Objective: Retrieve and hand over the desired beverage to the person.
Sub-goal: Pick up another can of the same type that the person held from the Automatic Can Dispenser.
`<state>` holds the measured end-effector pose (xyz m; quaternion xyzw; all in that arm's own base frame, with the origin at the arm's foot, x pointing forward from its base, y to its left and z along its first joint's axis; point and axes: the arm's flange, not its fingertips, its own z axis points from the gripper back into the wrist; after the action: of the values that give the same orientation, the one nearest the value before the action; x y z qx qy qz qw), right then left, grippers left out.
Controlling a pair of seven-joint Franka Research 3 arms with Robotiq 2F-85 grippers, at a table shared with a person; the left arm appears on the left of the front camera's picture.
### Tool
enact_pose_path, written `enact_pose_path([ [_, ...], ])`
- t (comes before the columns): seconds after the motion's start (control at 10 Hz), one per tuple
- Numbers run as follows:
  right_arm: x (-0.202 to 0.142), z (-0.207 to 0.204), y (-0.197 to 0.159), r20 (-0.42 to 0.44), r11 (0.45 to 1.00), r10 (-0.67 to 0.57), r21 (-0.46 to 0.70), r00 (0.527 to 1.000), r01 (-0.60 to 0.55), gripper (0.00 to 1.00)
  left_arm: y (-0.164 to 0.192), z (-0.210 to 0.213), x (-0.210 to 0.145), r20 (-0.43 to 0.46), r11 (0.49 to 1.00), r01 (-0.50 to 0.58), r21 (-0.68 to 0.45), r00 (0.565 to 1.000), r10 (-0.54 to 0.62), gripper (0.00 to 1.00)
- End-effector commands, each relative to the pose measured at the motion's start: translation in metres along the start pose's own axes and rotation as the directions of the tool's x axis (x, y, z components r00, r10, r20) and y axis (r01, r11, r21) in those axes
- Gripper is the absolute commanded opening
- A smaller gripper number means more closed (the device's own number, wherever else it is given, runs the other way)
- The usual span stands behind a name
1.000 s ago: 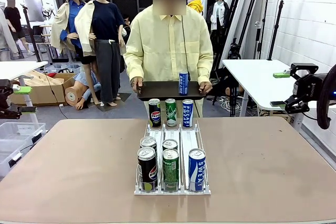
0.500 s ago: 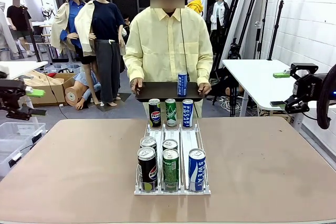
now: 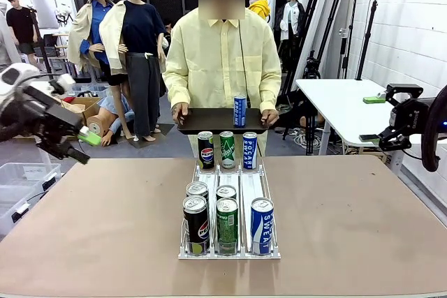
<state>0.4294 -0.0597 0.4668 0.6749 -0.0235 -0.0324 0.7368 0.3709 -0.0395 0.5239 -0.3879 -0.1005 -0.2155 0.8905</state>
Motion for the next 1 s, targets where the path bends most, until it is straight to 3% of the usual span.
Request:
enact_pose_path([
  [0.0,0.0,0.0,0.0,0.007,1.0,-0.001,-0.011,1.0,0.001,1.0,-0.027,-0.018,0.013,-0.113,0.996,0.007,0.086,0.994,0.003,1.0],
  [0.3,0.0,0.0,0.0,0.007,1.0,-0.001,-0.011,1.0,0.001,1.0,-0.082,-0.074,0.024,-0.21,0.96,0.025,0.279,0.977,0.036,1.0],
  [0.6,0.0,0.0,0.0,0.007,1.0,-0.001,-0.011,1.0,0.001,1.0,-0.108,-0.125,0.034,-0.143,0.883,0.061,0.466,0.99,0.007,1.0],
  [0.9,0.0,0.0,0.0,0.007,1.0,-0.001,-0.011,1.0,0.001,1.0,-0.126,-0.158,0.042,-0.153,0.849,0.075,0.522,0.988,0.007,1.0],
])
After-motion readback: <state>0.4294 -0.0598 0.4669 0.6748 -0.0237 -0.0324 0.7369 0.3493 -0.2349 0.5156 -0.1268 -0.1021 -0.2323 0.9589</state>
